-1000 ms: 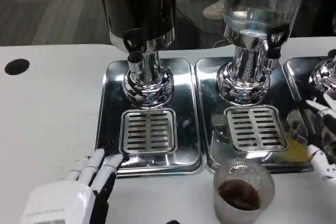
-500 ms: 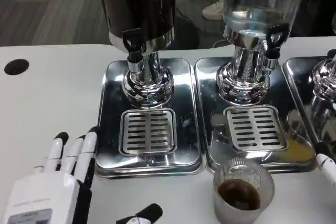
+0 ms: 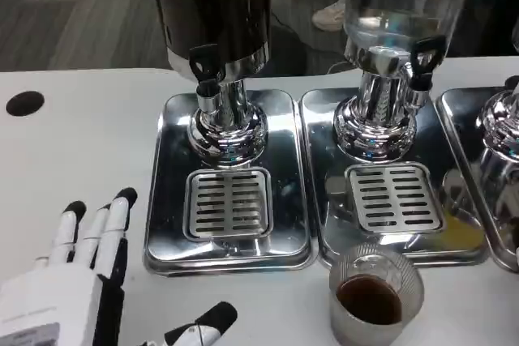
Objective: Grasp the cup under the faucet to collect the drink, then remove the cup.
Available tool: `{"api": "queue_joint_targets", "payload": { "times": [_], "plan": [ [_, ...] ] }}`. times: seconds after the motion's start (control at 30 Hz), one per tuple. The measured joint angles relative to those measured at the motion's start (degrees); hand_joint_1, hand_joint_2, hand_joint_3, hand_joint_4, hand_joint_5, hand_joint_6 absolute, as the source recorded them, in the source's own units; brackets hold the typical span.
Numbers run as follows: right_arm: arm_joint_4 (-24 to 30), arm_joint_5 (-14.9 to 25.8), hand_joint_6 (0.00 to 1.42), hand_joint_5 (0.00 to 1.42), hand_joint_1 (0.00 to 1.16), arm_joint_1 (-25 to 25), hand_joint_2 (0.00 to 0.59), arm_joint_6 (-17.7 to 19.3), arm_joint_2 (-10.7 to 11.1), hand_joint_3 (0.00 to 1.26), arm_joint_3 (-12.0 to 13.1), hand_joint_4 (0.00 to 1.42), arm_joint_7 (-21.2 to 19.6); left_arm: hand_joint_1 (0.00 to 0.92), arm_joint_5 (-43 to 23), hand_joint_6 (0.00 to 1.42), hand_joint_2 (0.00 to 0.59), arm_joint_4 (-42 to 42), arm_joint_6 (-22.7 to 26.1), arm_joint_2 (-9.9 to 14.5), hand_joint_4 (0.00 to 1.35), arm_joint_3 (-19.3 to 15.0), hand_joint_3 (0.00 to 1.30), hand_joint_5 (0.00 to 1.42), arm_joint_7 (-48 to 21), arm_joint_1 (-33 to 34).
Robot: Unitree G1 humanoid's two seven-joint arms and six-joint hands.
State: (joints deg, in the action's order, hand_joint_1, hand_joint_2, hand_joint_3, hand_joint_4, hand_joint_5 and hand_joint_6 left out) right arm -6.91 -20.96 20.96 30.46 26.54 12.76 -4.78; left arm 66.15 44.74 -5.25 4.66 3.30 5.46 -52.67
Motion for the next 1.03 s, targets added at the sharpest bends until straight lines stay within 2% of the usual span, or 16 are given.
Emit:
{"api": "queue_joint_targets", "payload": {
  "times": [0.33,0.7,1.03],
  "plan": [
    [-0.02,1.63,0.0,0.0,0.46,2.5,0.426,2.7,0.02,0.09,0.01,0.0,0.02,0.0,-2.59,0.2,0.057,0.89,-0.99,0.64,0.0,-0.84,0.04,0.0,1.85,-1.17],
    [-0.07,3.74,0.0,0.0,0.47,2.74,0.425,3.39,0.68,0.1,0.49,0.0,0.73,0.0,-2.16,0.22,0.06,1.4,-1.3,-0.12,0.0,2.3,0.07,0.01,1.85,-0.47],
    [-0.23,4.85,0.0,0.0,0.47,2.79,0.425,3.77,0.84,0.11,0.74,0.0,1.49,0.0,-0.45,0.23,0.06,1.4,-1.29,-0.59,0.0,3.53,0.07,0.01,1.85,1.05]
  ]
}}
